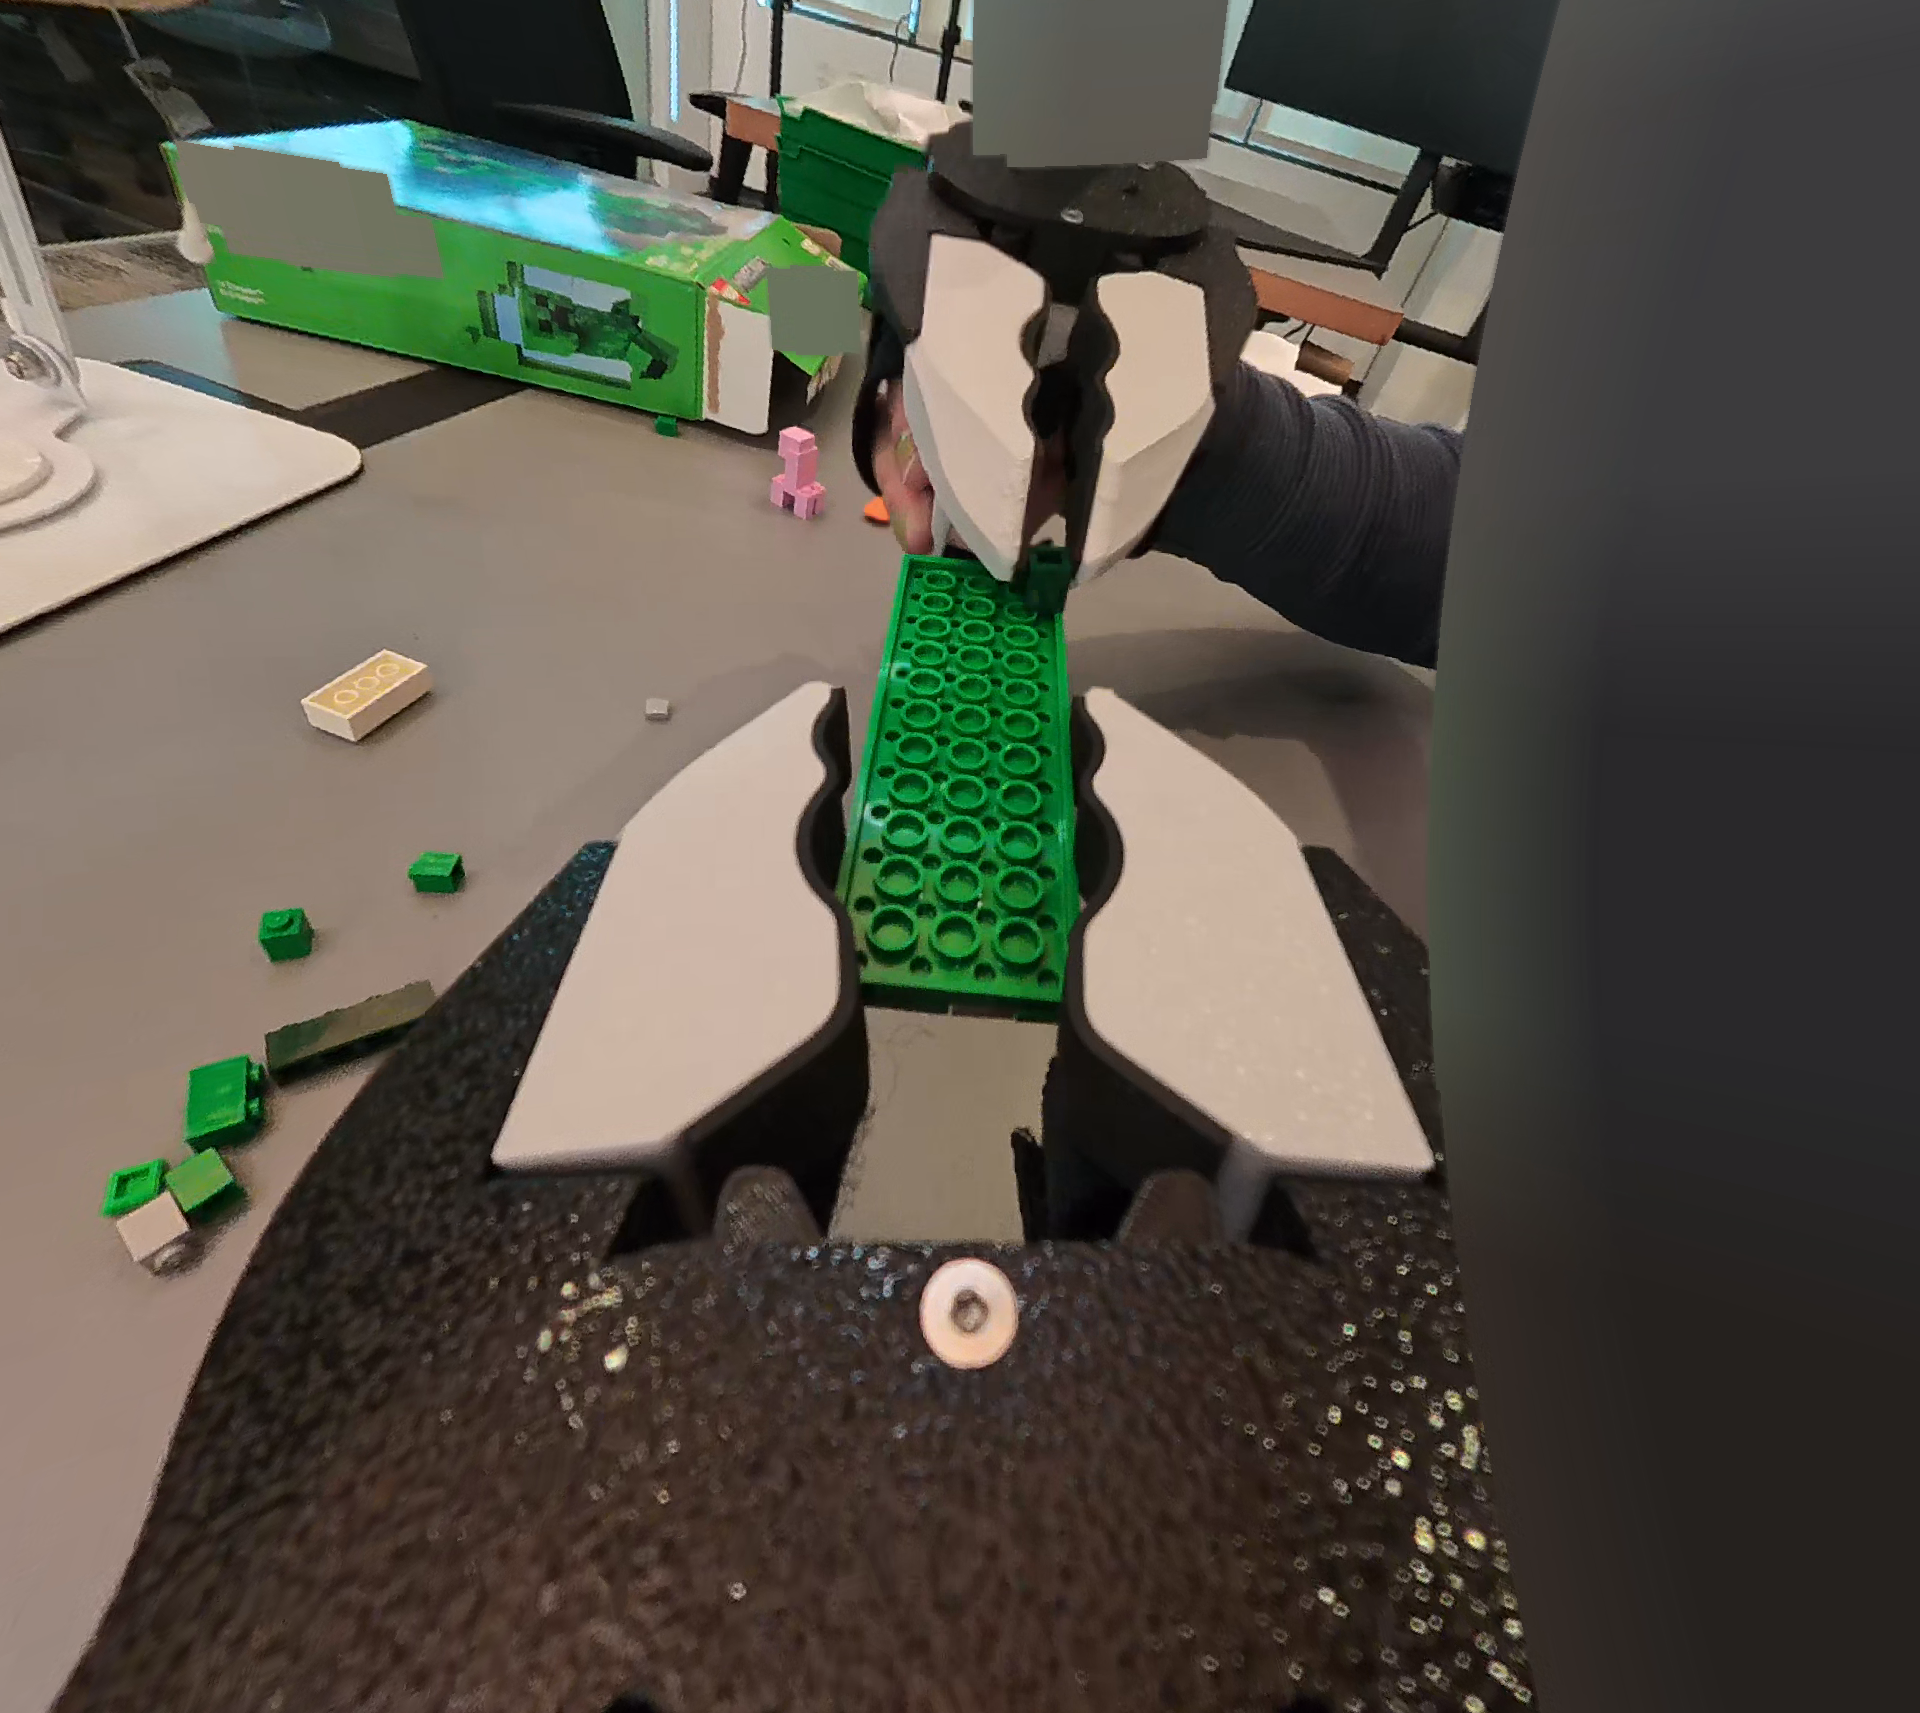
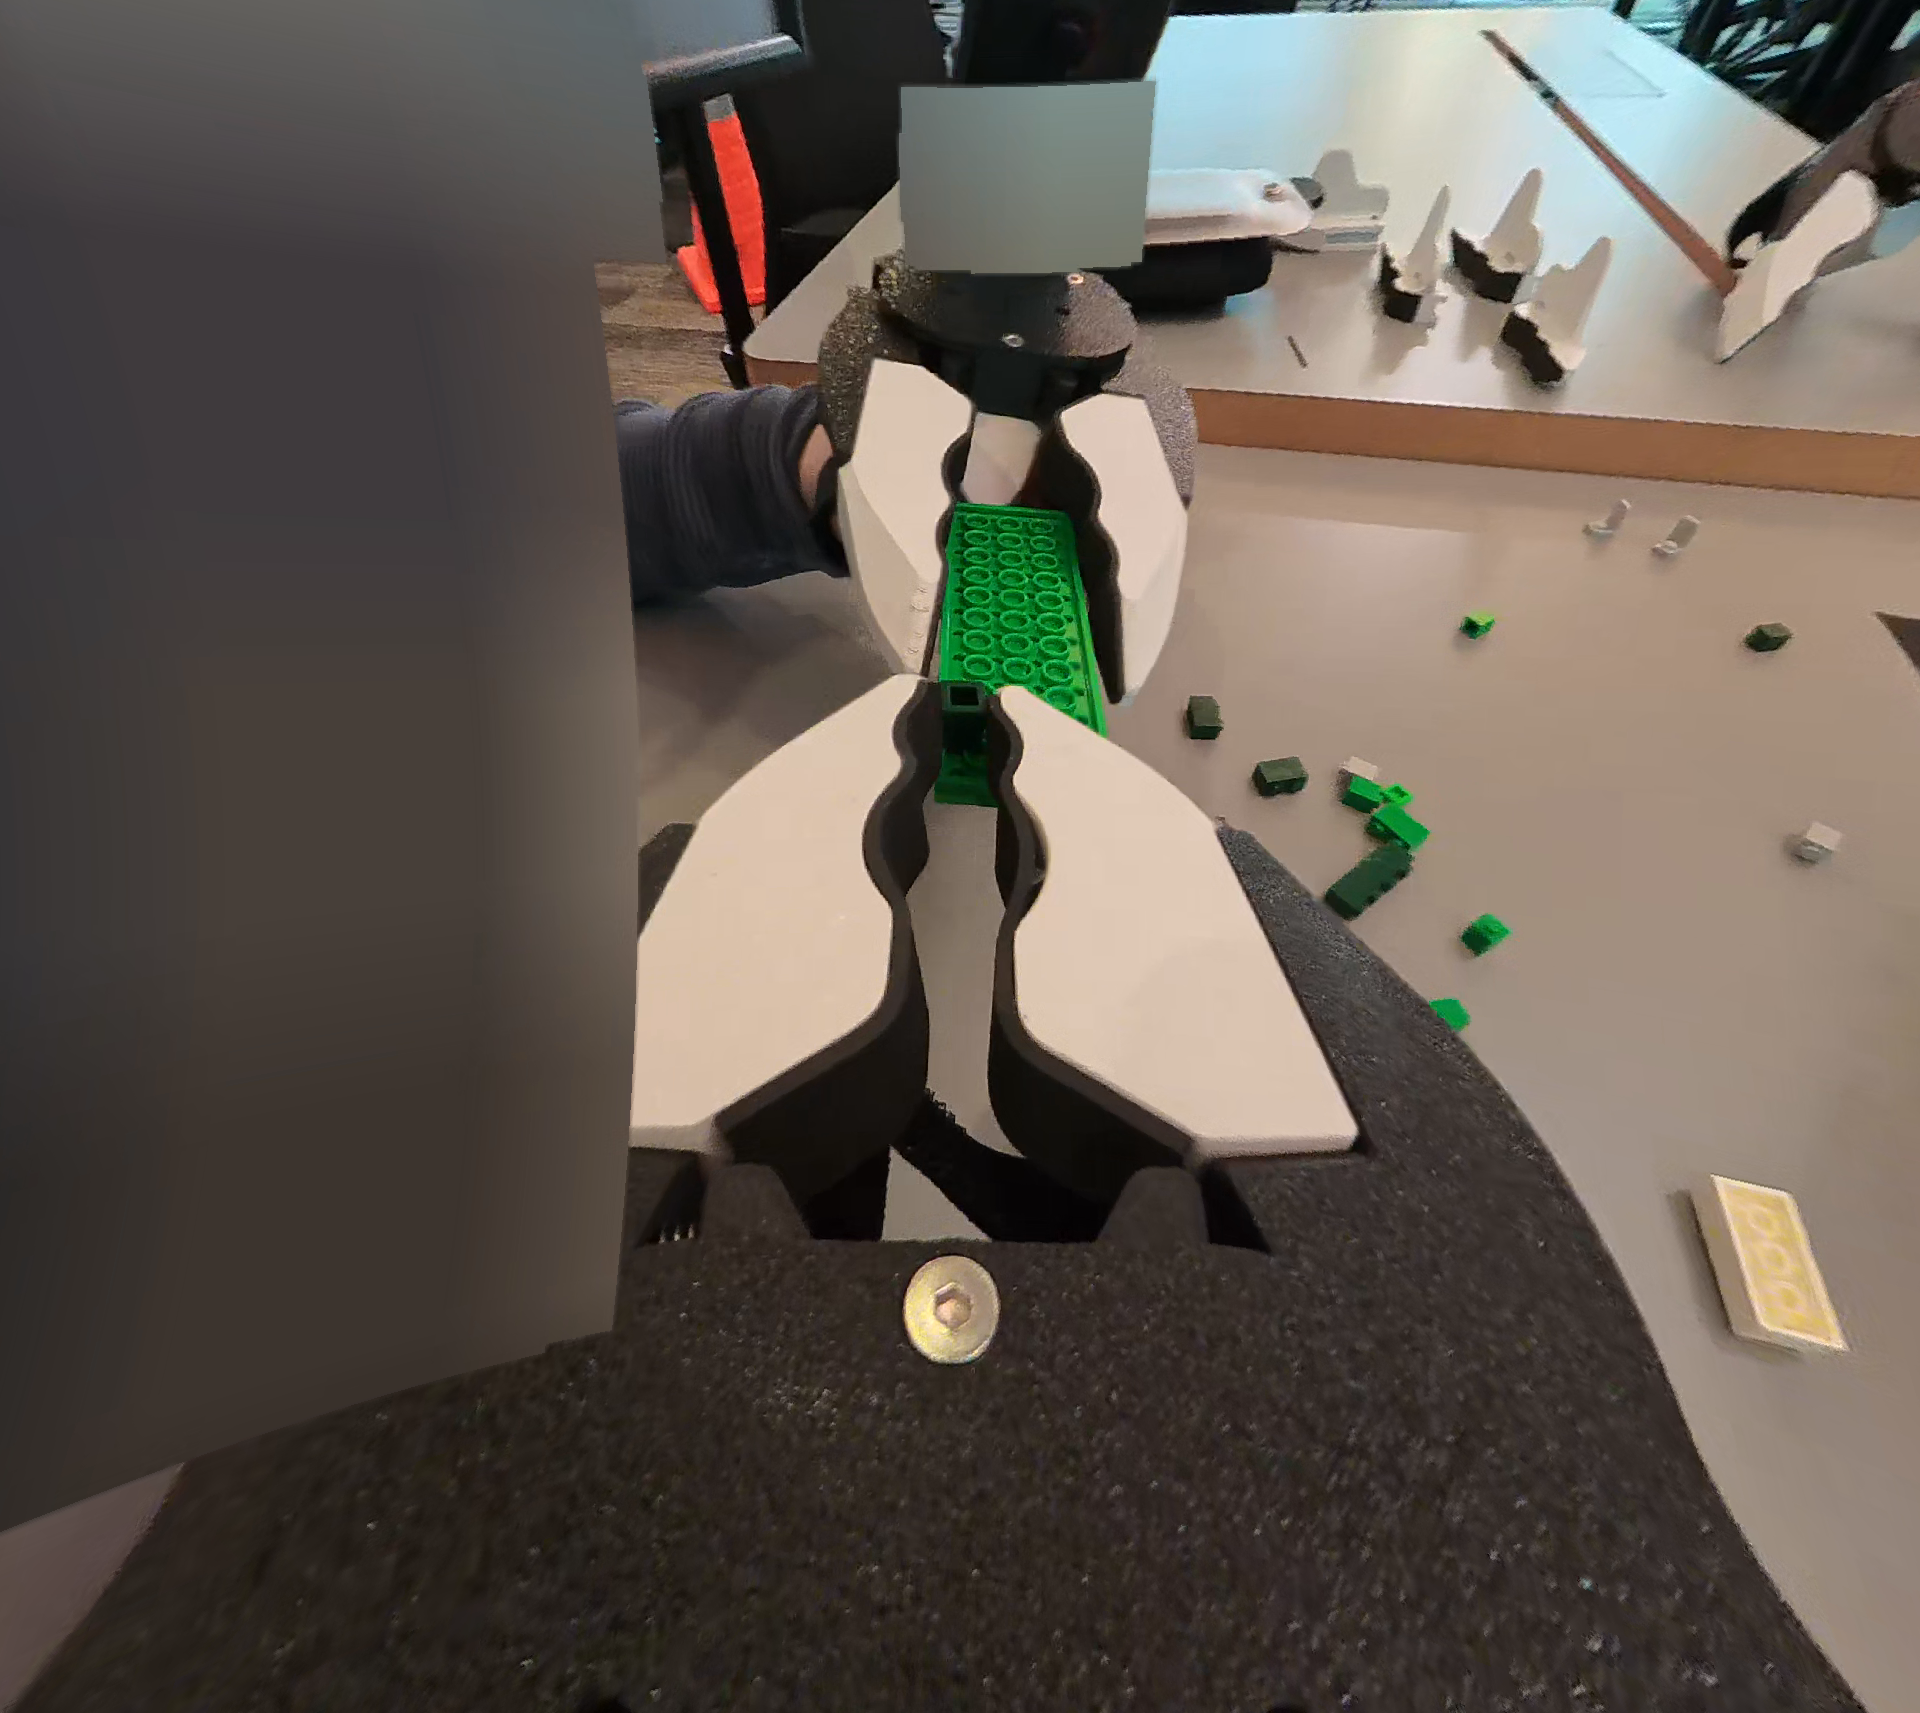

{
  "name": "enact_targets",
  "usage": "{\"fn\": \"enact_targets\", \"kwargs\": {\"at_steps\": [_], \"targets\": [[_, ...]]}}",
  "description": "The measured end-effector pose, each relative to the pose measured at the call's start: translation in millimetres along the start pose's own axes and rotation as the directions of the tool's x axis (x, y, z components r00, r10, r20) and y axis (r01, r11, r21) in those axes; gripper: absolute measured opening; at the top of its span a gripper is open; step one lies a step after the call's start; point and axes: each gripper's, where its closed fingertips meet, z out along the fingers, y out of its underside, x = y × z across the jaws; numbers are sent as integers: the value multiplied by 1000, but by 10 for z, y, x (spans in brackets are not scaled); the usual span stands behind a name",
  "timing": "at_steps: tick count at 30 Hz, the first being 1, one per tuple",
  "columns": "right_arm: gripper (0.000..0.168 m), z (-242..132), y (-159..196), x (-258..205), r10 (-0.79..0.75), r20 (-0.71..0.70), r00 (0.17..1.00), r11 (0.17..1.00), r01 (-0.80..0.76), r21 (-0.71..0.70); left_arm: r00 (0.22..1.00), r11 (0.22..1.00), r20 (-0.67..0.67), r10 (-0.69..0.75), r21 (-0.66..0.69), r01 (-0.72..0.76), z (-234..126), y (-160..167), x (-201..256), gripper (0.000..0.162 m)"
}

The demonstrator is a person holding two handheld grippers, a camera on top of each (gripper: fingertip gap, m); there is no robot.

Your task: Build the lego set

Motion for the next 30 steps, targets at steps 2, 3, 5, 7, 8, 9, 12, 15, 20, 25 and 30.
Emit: {"fn": "enact_targets", "kwargs": {"at_steps": [2, 3, 5, 7, 8, 9, 12, 15, 20, 25, 30], "targets": [[7, -13, -12, 24, -19, -39, 999, 1000, 19, -2, 1000, 1000, 26, 14, 13, -14, 6, -23, -16, 40], [7, -19, -18, 36, -25, -57, 998, 1000, 25, -1, 999, 1000, 36, 19, 21, -19, 8, -35, -23, 40], [7, -26, -22, 51, -41, -86, 995, 999, 41, -1, 998, 999, 51, 23, 30, -25, 13, -46, -36, 40], [8, -27, -11, 50, -56, -98, 994, 998, 56, -5, 998, 999, 52, 25, 28, -26, 18, -39, -40, 40], [8, -26, -2, 49, -55, -98, 994, 998, 55, -5, 998, 999, 51, 24, 26, -25, 21, -33, -39, 40], [8, -24, 6, 52, -47, -97, 994, 999, 47, -3, 998, 999, 52, 23, 23, -24, 23, -26, -41, 40], [9, -18, -13, 54, -38, -97, 995, 999, 42, 31, 998, 1000, 55, 25, 11, -26, 21, -1, -49, 40], [11, -148, -106, 209, -43, -187, 982, 991, 65, 116, 989, 997, 137, 64, -45, -59, -112, 64, -178, 40], [13, -143, 569, 844, 17, -346, 938, 978, -89, -191, 911, 997, 407, 63, -68, -39, -671, 232, -749, 40], [19, 100, 977, 1240, 221, -542, 811, 895, -389, -218, 798, 999, 601, 39, -26, -29, -1000, 337, -1124, 40], [19, 229, 1044, 1465, 124, -691, 712, 919, -344, -190, 653, 992, 757, 17, 72, -108, -1285, 233, -1304, 40]]}}
